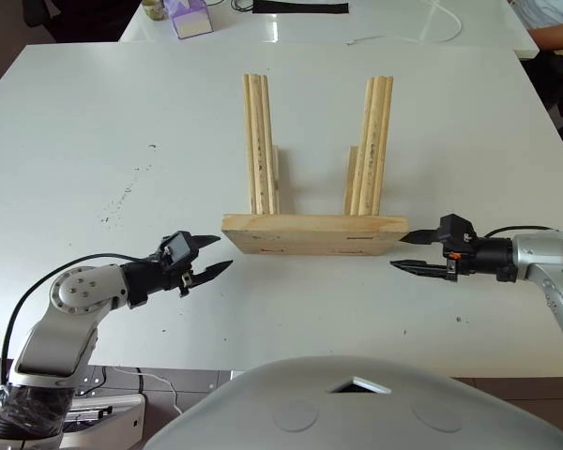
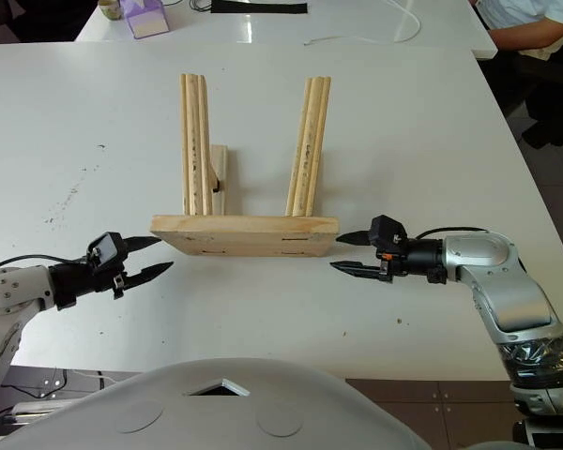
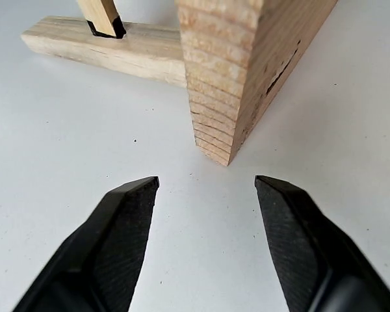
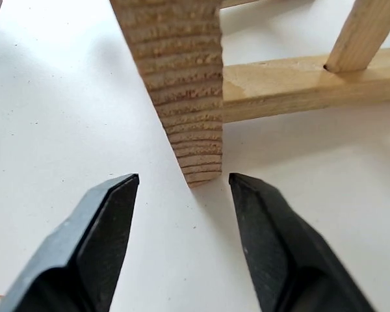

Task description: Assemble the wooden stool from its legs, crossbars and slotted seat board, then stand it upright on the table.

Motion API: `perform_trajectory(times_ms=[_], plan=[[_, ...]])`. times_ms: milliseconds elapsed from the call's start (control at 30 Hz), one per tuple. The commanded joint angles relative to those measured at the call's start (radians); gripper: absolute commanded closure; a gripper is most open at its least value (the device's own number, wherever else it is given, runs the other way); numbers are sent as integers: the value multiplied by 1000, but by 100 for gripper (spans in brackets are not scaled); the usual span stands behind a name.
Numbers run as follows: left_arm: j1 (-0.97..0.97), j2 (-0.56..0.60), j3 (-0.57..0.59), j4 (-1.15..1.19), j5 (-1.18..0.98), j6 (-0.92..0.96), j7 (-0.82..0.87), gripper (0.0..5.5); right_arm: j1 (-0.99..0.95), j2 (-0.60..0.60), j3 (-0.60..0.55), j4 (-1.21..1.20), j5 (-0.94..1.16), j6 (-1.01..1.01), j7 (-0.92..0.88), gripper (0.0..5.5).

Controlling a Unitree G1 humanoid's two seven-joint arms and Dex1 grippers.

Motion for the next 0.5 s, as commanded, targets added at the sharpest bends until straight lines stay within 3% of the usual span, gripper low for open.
perform_trajectory(times_ms=[33,267,500], plan=[[-55,7,-49,44,56,-69,-21,250,-43,12,24,28,-31,-15,-6,260],[-246,-5,-182,199,147,-212,-106,250,-158,59,111,115,-84,-58,19,260],[-308,-18,-209,272,171,-287,-111,250,-258,88,174,214,-124,-110,87,260]])
